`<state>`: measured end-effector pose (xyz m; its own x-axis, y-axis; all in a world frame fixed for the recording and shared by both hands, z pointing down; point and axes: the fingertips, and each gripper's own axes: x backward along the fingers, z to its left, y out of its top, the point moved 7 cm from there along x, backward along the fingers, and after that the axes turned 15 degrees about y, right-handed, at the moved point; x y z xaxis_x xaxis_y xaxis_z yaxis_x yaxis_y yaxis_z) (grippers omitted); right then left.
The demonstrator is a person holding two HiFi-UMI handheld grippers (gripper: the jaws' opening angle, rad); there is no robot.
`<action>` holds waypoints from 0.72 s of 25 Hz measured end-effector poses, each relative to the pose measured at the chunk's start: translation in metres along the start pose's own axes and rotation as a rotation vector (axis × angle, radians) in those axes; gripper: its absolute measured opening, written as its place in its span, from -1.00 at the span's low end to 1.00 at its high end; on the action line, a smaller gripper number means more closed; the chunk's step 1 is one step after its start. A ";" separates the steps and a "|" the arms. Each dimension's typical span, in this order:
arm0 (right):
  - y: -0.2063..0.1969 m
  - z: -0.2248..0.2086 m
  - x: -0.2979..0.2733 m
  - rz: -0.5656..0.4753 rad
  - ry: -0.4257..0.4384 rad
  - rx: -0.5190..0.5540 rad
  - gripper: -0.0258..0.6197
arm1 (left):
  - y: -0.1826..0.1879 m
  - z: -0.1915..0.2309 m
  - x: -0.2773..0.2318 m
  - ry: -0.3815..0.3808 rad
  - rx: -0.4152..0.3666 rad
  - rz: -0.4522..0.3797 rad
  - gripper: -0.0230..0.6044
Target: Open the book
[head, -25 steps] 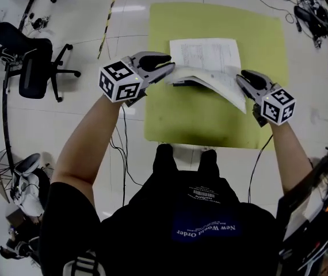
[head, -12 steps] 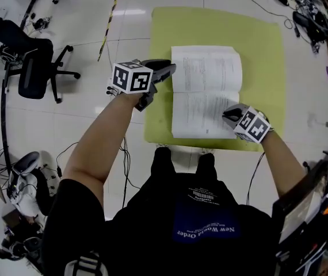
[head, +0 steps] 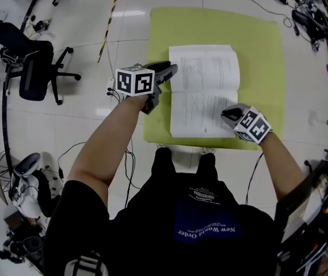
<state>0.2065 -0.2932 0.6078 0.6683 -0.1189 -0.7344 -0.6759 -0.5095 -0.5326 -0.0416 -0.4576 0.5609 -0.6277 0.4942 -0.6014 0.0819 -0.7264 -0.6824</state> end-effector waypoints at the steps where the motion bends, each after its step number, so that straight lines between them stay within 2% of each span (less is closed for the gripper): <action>1: 0.000 0.000 0.000 -0.005 -0.003 -0.001 -0.86 | -0.002 0.008 0.000 0.041 0.033 0.007 -0.54; 2: -0.001 0.001 0.000 -0.007 -0.006 -0.001 -0.86 | -0.006 0.013 -0.001 0.069 0.058 0.023 -0.54; 4: -0.001 0.001 0.000 -0.007 -0.008 -0.002 -0.86 | -0.012 0.015 -0.005 0.062 0.094 0.064 -0.54; 6: 0.000 0.000 0.000 -0.001 -0.008 0.002 -0.86 | -0.015 0.011 -0.009 0.010 0.146 0.085 -0.42; 8: -0.001 0.001 -0.001 0.004 -0.009 0.007 -0.86 | -0.015 0.009 -0.008 -0.039 0.195 0.071 -0.39; 10: -0.002 0.002 0.000 0.003 -0.009 0.009 -0.86 | -0.014 0.005 0.002 -0.089 0.178 0.044 -0.39; 13: -0.001 0.003 0.001 0.006 -0.011 0.014 -0.86 | -0.016 -0.004 0.025 -0.183 0.038 -0.009 -0.39; 16: -0.002 0.002 0.001 -0.004 -0.012 0.010 -0.86 | -0.024 -0.019 0.051 -0.282 -0.168 -0.059 -0.39; 18: -0.003 0.003 -0.001 -0.006 -0.013 0.009 -0.86 | -0.035 -0.028 0.065 -0.330 -0.315 -0.063 -0.39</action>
<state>0.2071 -0.2889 0.6087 0.6682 -0.1043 -0.7366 -0.6746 -0.5023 -0.5409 -0.0633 -0.3866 0.5337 -0.8479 0.3170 -0.4249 0.2348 -0.4940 -0.8372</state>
